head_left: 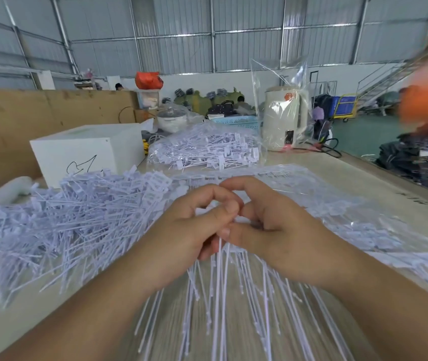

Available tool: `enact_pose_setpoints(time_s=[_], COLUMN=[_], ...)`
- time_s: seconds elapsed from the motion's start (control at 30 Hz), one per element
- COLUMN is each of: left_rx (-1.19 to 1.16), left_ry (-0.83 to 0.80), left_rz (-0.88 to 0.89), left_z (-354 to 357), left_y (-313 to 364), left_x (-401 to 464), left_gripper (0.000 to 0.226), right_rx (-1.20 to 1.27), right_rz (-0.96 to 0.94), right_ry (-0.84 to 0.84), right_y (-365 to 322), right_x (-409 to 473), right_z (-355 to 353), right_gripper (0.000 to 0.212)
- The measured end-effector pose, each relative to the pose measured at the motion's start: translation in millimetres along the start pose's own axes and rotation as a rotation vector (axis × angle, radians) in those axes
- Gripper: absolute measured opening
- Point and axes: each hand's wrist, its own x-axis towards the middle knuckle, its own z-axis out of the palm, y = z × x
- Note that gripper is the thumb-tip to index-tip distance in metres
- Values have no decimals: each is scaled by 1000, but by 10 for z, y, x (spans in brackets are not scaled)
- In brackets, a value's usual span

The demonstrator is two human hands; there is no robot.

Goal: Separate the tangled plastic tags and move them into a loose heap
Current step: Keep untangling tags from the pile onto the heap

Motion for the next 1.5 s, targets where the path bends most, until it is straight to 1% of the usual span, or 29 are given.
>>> enact_pose_setpoints(time_s=[0.1,0.2,0.27,0.33,0.37,0.4,0.5,0.6,0.67,0.73,0.77,0.8,0.83,0.87,0.9,0.93,0.97,1.0,1.03,1.07,1.13,1.2,1.27,1.3,1.37,1.4,1.43,1.47,1.5], left_rx=[3,-7,-1,-15,-21,-25,-98,-335,-482,-565,-589,-584,-524,-394,-247,-126,-55,-42,-64,-90,-113,-158,-244,-267,-232,-214,-217,-241,-265], left_ry=[20,45,25,20,31,50,156,264,292,322,336,343,351,357,353,331,286,234,195,174,134,53,6,1,9,21,45,76,102], left_rz=[27,32,31,25,20,16,22,15,-6,-37,-60,-74,-72,-53,-24,10,36,43,37,29,17,-14,-54,-64,-67,-66,-65,-71,-76], left_z=[-8,-48,-47,-17,0,14,63,178,257,226,170,100,35,-10,-22,-11,20,60,92,109,110,113,120,114,91,73,48,20,-14], left_y=[-2,-6,-19,-29,-28,-26,-8,37,70,84,90,93,80,56,33,11,-15,-33,-40,-44,-62,-71,-64,-68,-72,-65,-62,-57,-55], left_x=[15,31,35,37,38,37,38,22,-5,-14,-6,8,30,45,57,59,58,47,37,31,26,12,-1,3,16,26,34,42,50], left_gripper=[20,20,22,26,27,28,28,25,25,27,28,28,28,28,28,27,26,24,23,24,29,35,37,36,27,21,20,22,23], right_rx=[-24,-84,-155,-272,-303,-297,-211,-186,-161,-123,-96,-62,-27,-9,-12,-55,-140,-242,-323,-365,-355,-398,-442,-440,-393,-357,-335,-336,-352], right_rz=[-5,38,77,114,131,129,52,-71,-108,-128,-120,-113,-107,-100,-83,-65,-54,-57,-67,-73,-56,-51,-55,-54,-44,-37,-24,-7,9], right_ry=[5,12,-5,-43,-56,-52,55,181,256,409,495,544,545,491,408,309,212,146,109,102,103,89,70,47,4,2,10,17,14], right_y=[-35,-78,-92,-90,-95,-90,-81,-89,-100,-151,-166,-175,-176,-152,-135,-111,-82,-48,-20,4,13,10,7,9,8,4,-12,-32,-49], right_x=[-9,-8,-10,-7,-7,-7,-8,21,33,20,11,4,-4,-19,-24,-24,-22,-21,-19,-14,-4,-6,-11,-11,-24,-31,-39,-41,-43], right_z=[-50,-162,-207,-228,-232,-239,-196,-30,57,25,-30,-99,-167,-209,-205,-168,-116,-67,-34,-23,-40,-50,-32,-22,-27,-50,-80,-113,-145], right_gripper=[38,28,27,38,44,45,40,32,36,39,43,48,55,56,51,41,30,22,22,28,40,53,58,57,57,58,59,55,47])
